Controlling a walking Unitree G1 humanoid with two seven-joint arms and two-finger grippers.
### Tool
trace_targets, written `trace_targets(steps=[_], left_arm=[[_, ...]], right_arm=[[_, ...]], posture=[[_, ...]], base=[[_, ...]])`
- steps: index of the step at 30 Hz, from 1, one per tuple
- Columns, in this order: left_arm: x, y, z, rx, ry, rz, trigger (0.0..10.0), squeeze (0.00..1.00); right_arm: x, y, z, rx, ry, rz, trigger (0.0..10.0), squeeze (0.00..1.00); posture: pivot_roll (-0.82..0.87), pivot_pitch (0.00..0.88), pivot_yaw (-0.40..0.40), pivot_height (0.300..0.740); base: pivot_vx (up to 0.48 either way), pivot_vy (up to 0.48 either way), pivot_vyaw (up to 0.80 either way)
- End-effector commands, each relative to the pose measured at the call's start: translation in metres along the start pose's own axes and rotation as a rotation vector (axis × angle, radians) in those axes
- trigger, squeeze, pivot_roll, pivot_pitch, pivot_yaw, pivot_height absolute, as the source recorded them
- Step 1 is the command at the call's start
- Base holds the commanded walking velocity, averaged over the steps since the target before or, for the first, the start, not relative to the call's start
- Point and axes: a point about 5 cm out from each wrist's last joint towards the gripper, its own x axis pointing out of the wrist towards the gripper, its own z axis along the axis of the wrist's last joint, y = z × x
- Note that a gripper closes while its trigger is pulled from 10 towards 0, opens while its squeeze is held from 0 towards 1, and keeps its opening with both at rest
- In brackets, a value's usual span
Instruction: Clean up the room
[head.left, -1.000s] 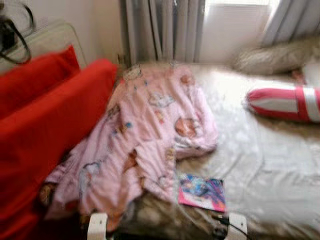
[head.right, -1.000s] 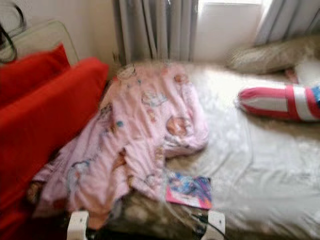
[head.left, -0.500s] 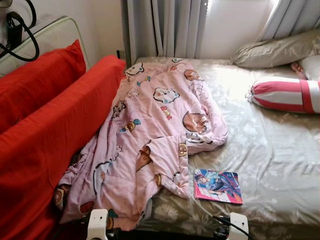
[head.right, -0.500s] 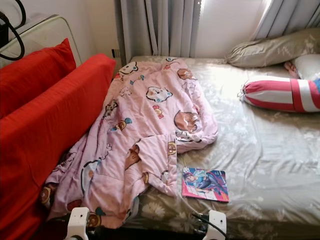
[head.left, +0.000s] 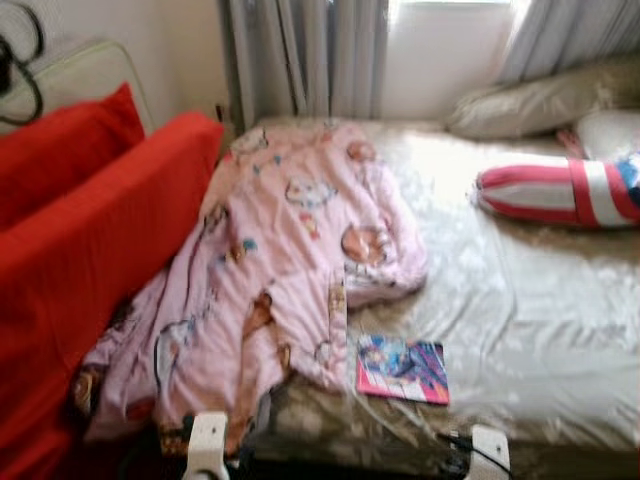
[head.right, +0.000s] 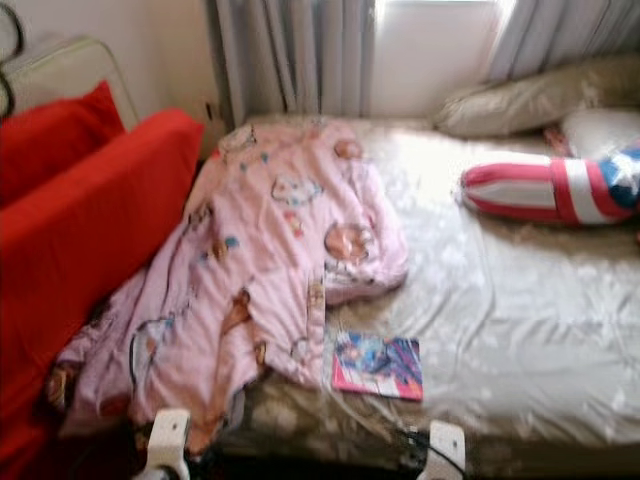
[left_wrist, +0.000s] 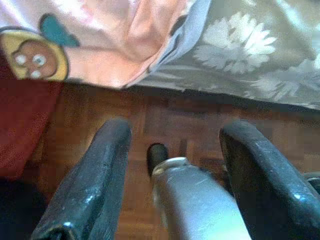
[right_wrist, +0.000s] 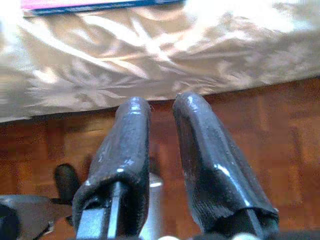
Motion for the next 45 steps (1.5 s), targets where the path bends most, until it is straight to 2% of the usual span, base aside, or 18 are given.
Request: trace_targets(steps=[1, 21, 45], left_arm=[[0.0011, -0.0029, 0.0024, -0.010, -0.007, -0.003, 10.0, 0.00], [0.0011, -0.0026, 0.0031, -0.024, -0.013, -0.009, 10.0, 0.00], [0.0008, -0.0041, 0.0019, -0.027, -0.015, -0.020, 10.0, 0.00]], right_arm=[[-0.0015, -0.0055, -0.0044, 0.003, 0.015, -0.016, 10.0, 0.00], [-0.0014, -0.0052, -0.0034, 0.018, 0.006, -0.012, 10.0, 0.00], [-0.0011, -0.0040, -0.0016, 0.014, -0.005, -0.006, 10.0, 0.00]], posture=[[0.09, 0.001, 0.006, 0.740], [0.08, 0.007, 0.010, 0.740], [0.07, 0.000, 0.010, 0.740]], base=[[0.000, 0.000, 0.00], [0.000, 0.000, 0.00], [0.281, 0.000, 0.00]])
